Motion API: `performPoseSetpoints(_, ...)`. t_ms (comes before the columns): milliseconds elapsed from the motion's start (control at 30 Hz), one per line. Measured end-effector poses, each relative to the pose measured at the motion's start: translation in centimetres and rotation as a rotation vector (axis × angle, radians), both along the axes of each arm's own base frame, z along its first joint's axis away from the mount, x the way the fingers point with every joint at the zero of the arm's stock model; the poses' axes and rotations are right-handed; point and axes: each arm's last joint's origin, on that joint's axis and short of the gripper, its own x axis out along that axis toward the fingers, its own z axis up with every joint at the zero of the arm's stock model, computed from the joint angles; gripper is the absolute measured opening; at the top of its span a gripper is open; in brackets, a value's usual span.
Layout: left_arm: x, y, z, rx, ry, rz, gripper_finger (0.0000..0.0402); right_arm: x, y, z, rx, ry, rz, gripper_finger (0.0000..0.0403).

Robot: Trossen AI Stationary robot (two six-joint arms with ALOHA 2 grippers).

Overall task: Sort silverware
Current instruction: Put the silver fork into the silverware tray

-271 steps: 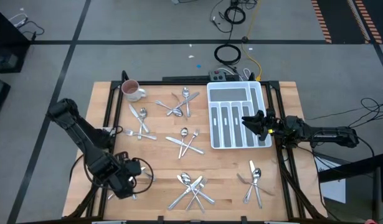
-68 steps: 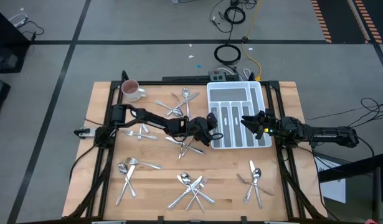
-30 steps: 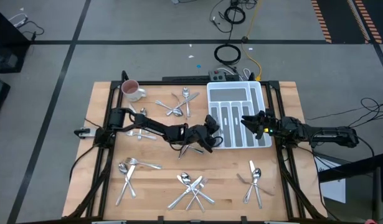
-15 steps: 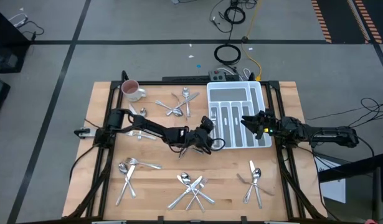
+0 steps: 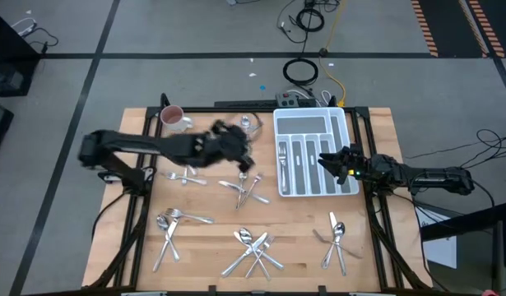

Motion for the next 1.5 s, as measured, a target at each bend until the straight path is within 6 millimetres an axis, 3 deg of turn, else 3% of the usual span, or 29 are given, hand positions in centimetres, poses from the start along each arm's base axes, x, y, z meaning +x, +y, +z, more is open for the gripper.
performPoseSetpoints(167, -6.5, 0.4, 0.3, -0.199, 0.165, 0.338, 0.0059, 0.0, 0.0, 0.0, -0.004, 0.003, 0.001, 0.0203)
performPoseSetpoints(300, -9.5, 0.5, -0.5, -0.243, 0.261, 0.518, 0.0059, 0.0, 0.0, 0.0, -0.019, 0.011, 0.001, 0.0203)
performPoseSetpoints(567, -10.6, 1.0, -5.5, -0.341, 0.309, 0.653, 0.0059, 0.0, 0.0, -0.1, -0.029, 0.018, 0.001, 0.0203)
performPoseSetpoints(733, -11.1, 3.4, -8.8, -0.479, 0.303, 0.590, 0.0058, 0.0, 0.0, -0.1, -0.040, 0.023, 0.001, 0.0203)
performPoseSetpoints(833, -12.2, 5.1, -9.9, -0.561, 0.266, 0.616, 0.0052, 0.0, 0.0, -0.1, -0.029, 0.019, 0.001, 0.0203)
performPoseSetpoints(967, -13.7, 7.3, -9.8, -0.566, 0.138, 0.695, 0.0032, 0.0, 0.0, -0.1, -0.021, 0.016, 0.001, 0.0203)
performPoseSetpoints(1200, -13.8, 11.1, -9.1, -0.575, -0.035, 0.617, 0.0016, 0.0, 0.0, -0.1, -0.020, 0.017, 0.001, 0.0203)
performPoseSetpoints(1400, -10.1, 13.0, -8.6, -0.534, -0.329, 0.458, 0.0015, 0.0, 0.0, -0.1, -0.020, 0.018, 0.001, 0.0203)
performPoseSetpoints(1500, -8.1, 13.7, -9.1, -0.474, -0.365, 0.374, 0.0015, 0.0, 0.0, -0.1, -0.020, 0.018, -0.003, 0.0203)
